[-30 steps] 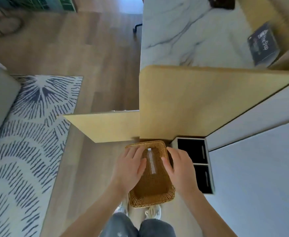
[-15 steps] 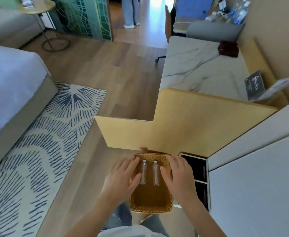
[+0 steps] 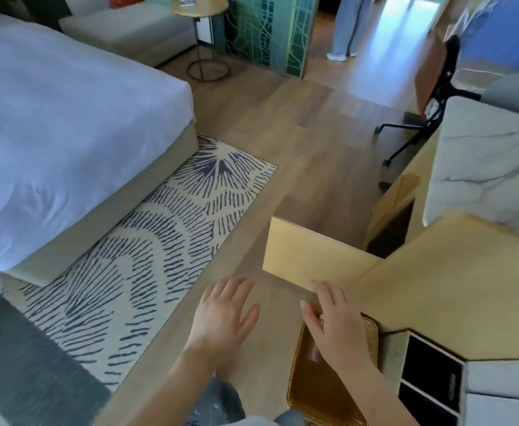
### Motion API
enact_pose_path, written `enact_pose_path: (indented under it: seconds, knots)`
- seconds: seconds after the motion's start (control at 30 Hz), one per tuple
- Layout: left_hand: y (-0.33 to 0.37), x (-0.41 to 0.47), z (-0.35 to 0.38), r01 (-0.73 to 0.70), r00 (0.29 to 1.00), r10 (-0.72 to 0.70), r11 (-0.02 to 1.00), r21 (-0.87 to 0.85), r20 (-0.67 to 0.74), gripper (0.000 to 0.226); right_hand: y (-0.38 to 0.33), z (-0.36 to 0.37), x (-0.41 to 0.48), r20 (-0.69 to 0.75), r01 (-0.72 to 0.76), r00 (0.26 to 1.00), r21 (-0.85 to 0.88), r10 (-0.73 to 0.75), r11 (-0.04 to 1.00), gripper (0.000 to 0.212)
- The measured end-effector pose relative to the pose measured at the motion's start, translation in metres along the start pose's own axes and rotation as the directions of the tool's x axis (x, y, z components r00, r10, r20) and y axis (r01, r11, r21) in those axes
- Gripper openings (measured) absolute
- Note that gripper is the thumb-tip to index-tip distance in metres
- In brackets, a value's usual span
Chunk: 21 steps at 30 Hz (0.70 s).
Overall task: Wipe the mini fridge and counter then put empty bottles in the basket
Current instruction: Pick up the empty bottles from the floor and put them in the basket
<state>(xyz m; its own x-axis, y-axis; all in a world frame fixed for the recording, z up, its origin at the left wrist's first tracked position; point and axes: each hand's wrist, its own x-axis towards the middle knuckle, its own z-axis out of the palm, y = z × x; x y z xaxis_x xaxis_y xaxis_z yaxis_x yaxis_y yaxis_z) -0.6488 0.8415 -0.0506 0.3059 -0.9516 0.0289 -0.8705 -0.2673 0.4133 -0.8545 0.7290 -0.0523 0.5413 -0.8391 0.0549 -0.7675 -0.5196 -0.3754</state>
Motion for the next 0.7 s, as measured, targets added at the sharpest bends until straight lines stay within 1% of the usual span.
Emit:
enact_pose_path:
  seconds: [0.1, 0.17, 0.27, 0.33, 0.43, 0.53, 0.6, 0.7]
  knots:
    - [-0.077, 0.014, -0.032, -0.020, 0.999, 0.021, 1.000, 0.020, -0.048, 0.046, -0.061, 0.033, 0.039, 0.003, 0.067, 0.998, 0.019, -0.067, 0.998, 0.042]
    - [-0.123, 0.024, -0.059, -0.013, 0.997, 0.017, 0.999, 0.050, -0.080, 0.046, -0.098, 0.048, 0.063, 0.022, 0.089, 0.996, 0.023, -0.089, 0.996, 0.043]
    - [-0.178, 0.043, -0.102, 0.027, 0.995, -0.021, 0.998, 0.057, -0.098, 0.050, -0.140, 0.058, 0.096, 0.020, 0.092, 0.995, 0.052, -0.093, 0.994, 0.049]
    - [-0.207, 0.063, -0.124, 0.062, 0.993, -0.057, 0.997, 0.047, -0.101, 0.053, -0.159, 0.063, 0.122, 0.007, 0.090, 0.996, 0.068, -0.090, 0.994, 0.048]
    - [-0.226, 0.094, -0.140, 0.095, 0.989, -0.090, 0.995, 0.034, -0.120, 0.056, -0.171, 0.067, 0.159, -0.027, 0.095, 0.995, 0.064, -0.094, 0.993, 0.046]
    - [-0.237, 0.132, -0.138, 0.095, 0.984, -0.096, 0.995, -0.010, -0.148, 0.056, -0.175, 0.073, 0.201, -0.039, 0.093, 0.995, 0.045, -0.091, 0.995, 0.046]
    - [-0.245, 0.162, -0.130, 0.087, 0.988, -0.089, 0.996, -0.021, -0.127, 0.055, -0.175, 0.082, 0.232, -0.052, 0.072, 0.996, 0.051, -0.070, 0.996, 0.047]
    - [-0.261, 0.217, -0.122, 0.071, 0.995, -0.070, 0.997, 0.007, -0.071, 0.057, -0.172, 0.095, 0.291, -0.067, 0.055, 0.996, 0.050, -0.051, 0.997, 0.048]
